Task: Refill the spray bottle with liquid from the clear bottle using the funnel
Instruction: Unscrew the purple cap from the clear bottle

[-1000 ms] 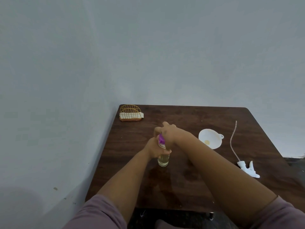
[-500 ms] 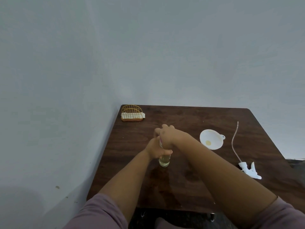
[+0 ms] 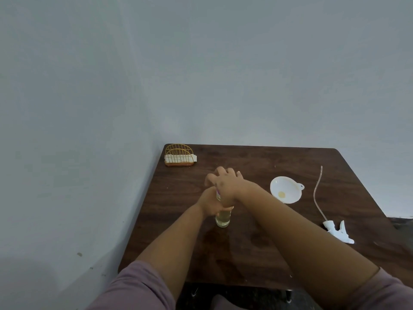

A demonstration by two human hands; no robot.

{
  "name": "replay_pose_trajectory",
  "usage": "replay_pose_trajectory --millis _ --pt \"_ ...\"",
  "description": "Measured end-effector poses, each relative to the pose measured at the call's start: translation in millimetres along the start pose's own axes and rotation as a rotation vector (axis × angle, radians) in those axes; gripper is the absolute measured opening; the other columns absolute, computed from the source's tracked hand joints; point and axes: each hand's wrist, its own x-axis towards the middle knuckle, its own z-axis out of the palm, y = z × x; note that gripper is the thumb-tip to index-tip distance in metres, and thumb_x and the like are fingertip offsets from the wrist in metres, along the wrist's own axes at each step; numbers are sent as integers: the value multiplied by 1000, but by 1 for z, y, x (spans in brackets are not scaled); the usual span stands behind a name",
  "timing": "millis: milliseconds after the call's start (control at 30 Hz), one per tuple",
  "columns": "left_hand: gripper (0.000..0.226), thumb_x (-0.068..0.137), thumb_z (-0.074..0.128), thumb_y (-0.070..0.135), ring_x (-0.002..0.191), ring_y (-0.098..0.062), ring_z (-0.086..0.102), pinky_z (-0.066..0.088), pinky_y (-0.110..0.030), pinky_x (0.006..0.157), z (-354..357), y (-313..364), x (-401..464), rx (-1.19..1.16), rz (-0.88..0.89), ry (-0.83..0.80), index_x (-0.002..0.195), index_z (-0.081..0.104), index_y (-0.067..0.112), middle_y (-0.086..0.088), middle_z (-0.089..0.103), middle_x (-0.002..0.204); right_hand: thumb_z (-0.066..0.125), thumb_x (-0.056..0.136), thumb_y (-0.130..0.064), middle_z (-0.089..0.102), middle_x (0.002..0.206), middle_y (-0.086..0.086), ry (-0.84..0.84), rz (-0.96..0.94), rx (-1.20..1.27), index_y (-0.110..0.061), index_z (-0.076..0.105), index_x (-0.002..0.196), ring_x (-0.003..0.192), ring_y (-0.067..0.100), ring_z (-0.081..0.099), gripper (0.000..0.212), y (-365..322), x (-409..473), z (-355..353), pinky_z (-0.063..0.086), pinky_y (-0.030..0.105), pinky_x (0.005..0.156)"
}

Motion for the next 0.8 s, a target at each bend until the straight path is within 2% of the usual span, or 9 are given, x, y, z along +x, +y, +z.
replay_pose_trajectory --millis 67,133,267,333,467,533,633,700,800 --pt "46 80 73 0 98 -27 62 47 -35 82 -1 -1 -3 -63 18 -15 123 55 1 -9 65 105 80 69 -22 27 137 7 90 55 64 -31 31 136 128 31 30 84 -1 1 4 32 52 108" --pt "42 79 73 -1 87 -17 59 47 -36 81 -3 -3 -3 -167 -21 -19 116 56 10 5 61 88 81 69 -41 33 134 9 190 171 73 -25 29 136 122 32 39 86 0 3 7 43 47 99" --pt "37 75 76 9 73 -5 57 48 -20 62 0 -4 1 -218 -105 -15 109 63 18 7 63 87 67 84 -40 52 109 6 141 266 310 -17 37 121 95 25 59 54 6 10 9 52 36 80" --pt "36 72 77 10 65 -4 56 44 -17 52 1 -2 2 -229 -114 7 106 64 17 6 64 83 61 89 -34 53 112 7 109 244 257 -16 41 120 98 26 57 41 6 9 7 52 38 82" --pt "36 67 77 17 63 -6 57 51 -41 61 2 -5 5 -169 -86 -3 101 64 15 3 65 83 61 81 -5 38 122 3 -40 12 70 -29 44 122 112 25 37 50 11 3 -5 44 40 92" --pt "36 71 77 14 67 -6 57 49 -33 61 3 -4 4 -140 -56 -13 105 64 12 4 64 85 63 78 -9 35 123 2 11 -8 164 -29 39 119 110 23 36 52 8 2 -5 45 42 93" --pt "38 79 73 6 70 -4 56 43 -13 55 2 -3 3 -192 -60 -15 115 61 10 9 61 87 64 83 -48 38 128 6 226 155 241 -25 34 124 116 28 41 56 1 6 6 45 46 94" --pt "31 79 73 4 70 -4 57 43 -13 54 2 -5 5 -162 -47 -18 107 61 12 9 60 82 55 84 -63 46 126 8 256 292 208 -20 37 129 117 31 47 64 1 8 13 45 43 87" --pt "26 74 76 6 62 -9 54 41 -22 53 2 -4 5 -181 -113 3 92 61 17 5 58 73 51 94 -39 56 116 8 151 302 227 -12 42 123 94 25 55 41 3 6 14 46 34 75"
